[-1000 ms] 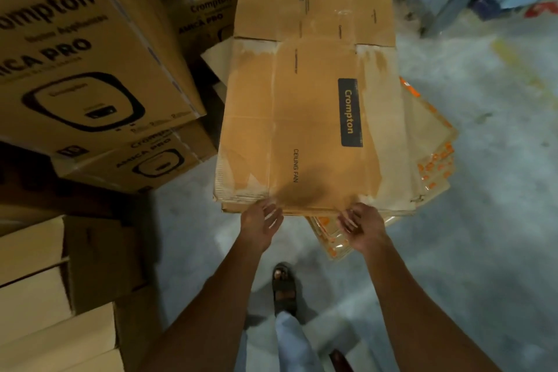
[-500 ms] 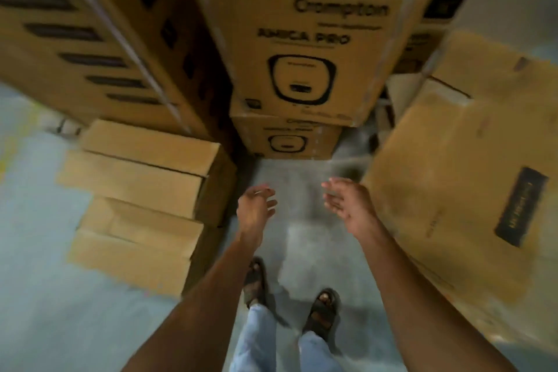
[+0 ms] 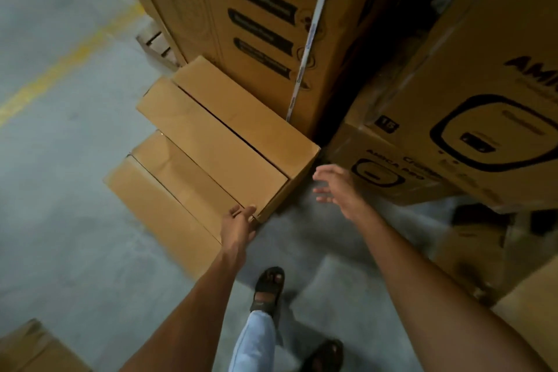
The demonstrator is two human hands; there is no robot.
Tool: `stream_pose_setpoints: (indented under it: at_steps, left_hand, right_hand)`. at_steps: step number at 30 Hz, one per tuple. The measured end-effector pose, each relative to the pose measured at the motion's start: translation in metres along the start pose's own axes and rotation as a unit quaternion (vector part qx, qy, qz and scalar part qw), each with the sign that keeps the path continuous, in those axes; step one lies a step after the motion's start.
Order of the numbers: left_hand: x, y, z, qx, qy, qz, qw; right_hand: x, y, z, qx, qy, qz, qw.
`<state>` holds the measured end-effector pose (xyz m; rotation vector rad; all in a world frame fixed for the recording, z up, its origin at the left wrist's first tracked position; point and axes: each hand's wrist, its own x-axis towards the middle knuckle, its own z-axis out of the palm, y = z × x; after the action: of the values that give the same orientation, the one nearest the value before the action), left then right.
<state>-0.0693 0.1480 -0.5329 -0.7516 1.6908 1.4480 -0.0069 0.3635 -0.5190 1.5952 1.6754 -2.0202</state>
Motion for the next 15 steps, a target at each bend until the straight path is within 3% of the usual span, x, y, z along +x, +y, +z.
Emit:
stream_pose_setpoints:
  at_steps: [5,9,15]
  left_hand:
    - [0.067,-0.020,0.012,-0.032,-0.018,-0.046,0.998]
    - [0.106,-0.044,0.019,-0.037,-0.063,-0.043,0.996]
    - [0.111,-0.050,0.006,-0.109,-0.055,-0.035,0.992]
  right_hand:
    - [0.105,-0.005,0.022,-0.100,0.051,-0.018,0.994]
    - [0.171,0.006,0.036,-0.205,0.036,-0.029,0.978]
    - [0.177,0.008,0.051,-0.323,0.035,-0.088,0.942]
